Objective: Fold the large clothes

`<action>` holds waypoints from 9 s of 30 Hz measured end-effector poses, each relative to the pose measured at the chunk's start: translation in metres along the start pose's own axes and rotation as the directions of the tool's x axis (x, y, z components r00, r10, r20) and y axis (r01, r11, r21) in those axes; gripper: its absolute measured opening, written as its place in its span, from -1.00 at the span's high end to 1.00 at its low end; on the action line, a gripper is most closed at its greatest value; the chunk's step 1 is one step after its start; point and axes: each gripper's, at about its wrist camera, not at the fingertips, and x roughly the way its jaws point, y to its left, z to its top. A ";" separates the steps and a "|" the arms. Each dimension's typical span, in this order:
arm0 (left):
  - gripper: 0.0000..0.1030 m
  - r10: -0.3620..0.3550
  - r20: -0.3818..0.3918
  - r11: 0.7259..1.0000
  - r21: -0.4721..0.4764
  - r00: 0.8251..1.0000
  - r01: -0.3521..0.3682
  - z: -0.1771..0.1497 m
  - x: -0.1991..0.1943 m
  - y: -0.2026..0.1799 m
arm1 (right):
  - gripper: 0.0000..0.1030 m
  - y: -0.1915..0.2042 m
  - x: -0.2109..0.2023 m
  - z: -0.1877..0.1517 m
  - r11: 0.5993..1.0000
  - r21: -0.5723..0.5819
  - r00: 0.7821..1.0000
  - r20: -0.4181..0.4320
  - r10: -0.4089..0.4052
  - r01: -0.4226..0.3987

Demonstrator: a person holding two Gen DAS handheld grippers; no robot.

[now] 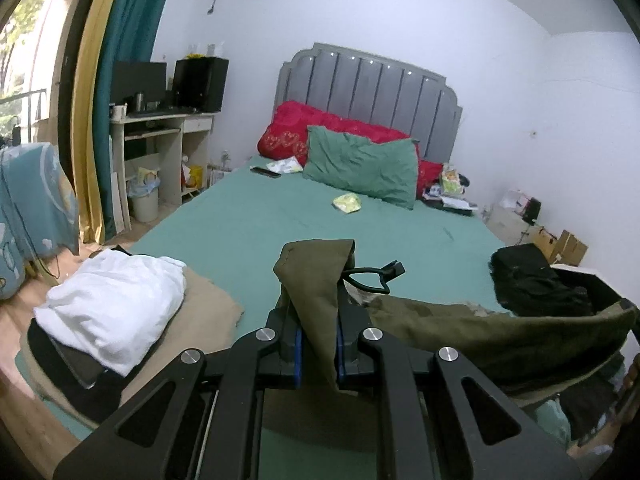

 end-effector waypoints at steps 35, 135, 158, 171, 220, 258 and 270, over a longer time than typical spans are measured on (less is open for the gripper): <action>0.58 0.073 -0.336 0.987 -0.109 0.939 -0.115 -0.016 0.329 0.016 | 0.55 -0.028 0.281 -0.048 0.980 -0.067 0.913 -0.356 -0.200 0.189; -0.01 0.012 -0.541 0.981 0.168 0.841 0.094 -0.208 0.165 -0.158 | -0.52 0.062 0.087 -0.215 0.915 -0.404 0.855 -0.475 -0.210 0.000; -0.01 -0.028 -0.503 0.989 0.110 0.864 0.096 -0.243 0.063 -0.168 | -0.91 -0.057 -0.025 -0.192 0.966 0.143 0.880 -0.458 -0.127 0.213; -0.02 -0.074 -0.509 0.982 0.111 0.857 0.151 -0.265 0.078 -0.181 | -1.00 -0.038 0.009 -0.209 0.919 0.395 0.878 -0.445 0.174 0.019; -0.02 0.056 -0.480 0.991 0.136 0.876 0.012 -0.233 0.177 -0.181 | 0.54 0.048 0.057 -0.172 0.899 0.366 0.881 -0.305 0.361 -0.241; -0.02 0.049 -0.399 0.995 0.096 0.916 -0.011 -0.149 0.084 0.051 | 0.53 0.308 0.102 -0.232 0.825 -0.490 0.844 -0.535 -0.030 -0.281; -0.02 0.058 -0.449 0.997 -0.025 0.892 -0.078 -0.157 0.081 0.118 | -0.75 0.353 0.117 -0.309 0.694 -0.472 0.670 -0.742 0.021 -0.544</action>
